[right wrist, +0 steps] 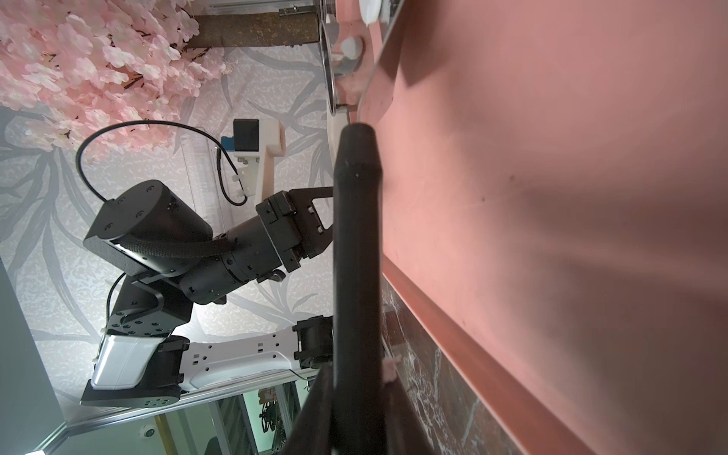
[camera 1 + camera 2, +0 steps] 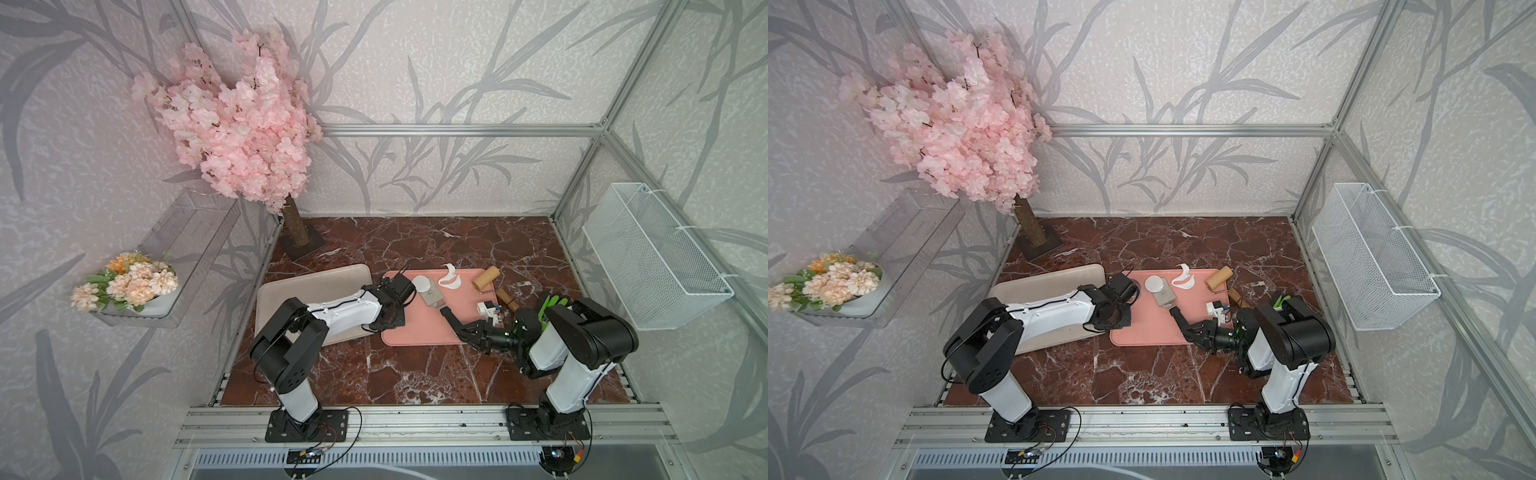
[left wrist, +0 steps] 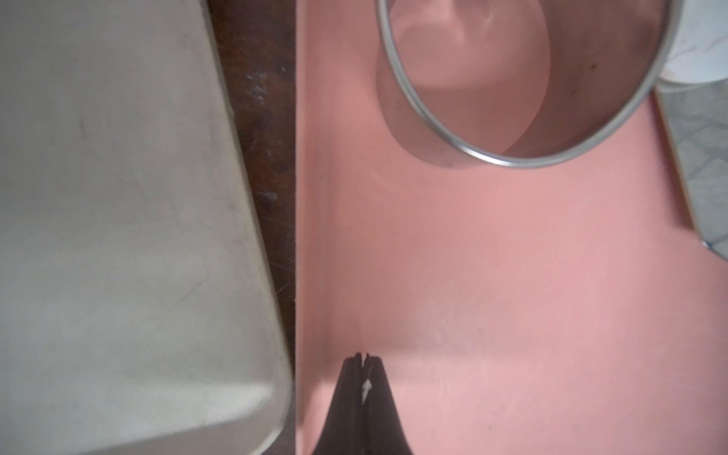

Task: Roll out the dumpling wrappers from the dough
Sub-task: Scoop the dumpling wrapper from the work surface.

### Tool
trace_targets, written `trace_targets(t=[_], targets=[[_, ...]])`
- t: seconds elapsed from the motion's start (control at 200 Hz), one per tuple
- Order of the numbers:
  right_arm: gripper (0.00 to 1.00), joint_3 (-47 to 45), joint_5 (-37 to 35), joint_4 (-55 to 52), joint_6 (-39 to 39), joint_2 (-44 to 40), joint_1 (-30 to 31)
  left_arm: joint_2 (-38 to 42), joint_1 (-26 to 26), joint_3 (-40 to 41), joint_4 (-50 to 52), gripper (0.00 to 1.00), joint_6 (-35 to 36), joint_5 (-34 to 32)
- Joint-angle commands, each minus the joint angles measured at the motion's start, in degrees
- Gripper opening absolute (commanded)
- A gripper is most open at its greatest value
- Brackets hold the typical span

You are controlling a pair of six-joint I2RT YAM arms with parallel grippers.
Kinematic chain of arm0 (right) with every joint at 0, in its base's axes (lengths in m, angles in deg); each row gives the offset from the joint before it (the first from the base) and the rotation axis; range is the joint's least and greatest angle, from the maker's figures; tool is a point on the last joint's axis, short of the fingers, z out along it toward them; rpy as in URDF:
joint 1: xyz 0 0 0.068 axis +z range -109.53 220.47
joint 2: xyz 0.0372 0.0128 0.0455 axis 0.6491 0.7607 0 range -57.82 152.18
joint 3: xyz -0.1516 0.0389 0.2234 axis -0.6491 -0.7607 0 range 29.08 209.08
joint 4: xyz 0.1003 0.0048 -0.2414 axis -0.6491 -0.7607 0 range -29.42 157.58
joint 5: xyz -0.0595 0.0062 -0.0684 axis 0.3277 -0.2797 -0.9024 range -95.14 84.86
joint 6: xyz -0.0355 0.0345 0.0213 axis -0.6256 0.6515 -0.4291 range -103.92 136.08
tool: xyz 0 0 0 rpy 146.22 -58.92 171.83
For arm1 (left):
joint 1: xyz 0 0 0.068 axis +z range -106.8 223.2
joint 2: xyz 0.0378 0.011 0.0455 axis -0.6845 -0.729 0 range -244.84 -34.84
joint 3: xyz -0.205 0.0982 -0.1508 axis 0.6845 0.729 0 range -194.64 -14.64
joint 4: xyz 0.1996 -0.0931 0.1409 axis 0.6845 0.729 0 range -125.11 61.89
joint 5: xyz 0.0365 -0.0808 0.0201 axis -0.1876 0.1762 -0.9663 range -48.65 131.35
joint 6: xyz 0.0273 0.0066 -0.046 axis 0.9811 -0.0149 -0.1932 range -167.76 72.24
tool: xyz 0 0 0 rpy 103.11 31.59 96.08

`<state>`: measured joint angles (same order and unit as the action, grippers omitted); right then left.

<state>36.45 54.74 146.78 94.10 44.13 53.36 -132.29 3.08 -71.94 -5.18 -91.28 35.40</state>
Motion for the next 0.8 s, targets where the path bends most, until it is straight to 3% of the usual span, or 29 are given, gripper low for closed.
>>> trace_targets(t=[0.0, 0.515, 0.795], targets=[[0.00, -0.2, 0.3, 0.8, -0.1, -1.9, -0.4, 1.0, 0.1, -2.0, 2.1, 0.00, -0.2, -1.8], [0.00, 0.0, 0.2, 0.8, 3.1, -9.8, -0.8, 2.1, 0.5, -2.6, 2.9, 0.00, -0.5, -2.8], [0.00, 1.9, 0.0, 0.9, 7.7, -15.1, -0.9, 7.1, 2.1, -2.2, 4.4, 0.00, -1.1, -3.7]])
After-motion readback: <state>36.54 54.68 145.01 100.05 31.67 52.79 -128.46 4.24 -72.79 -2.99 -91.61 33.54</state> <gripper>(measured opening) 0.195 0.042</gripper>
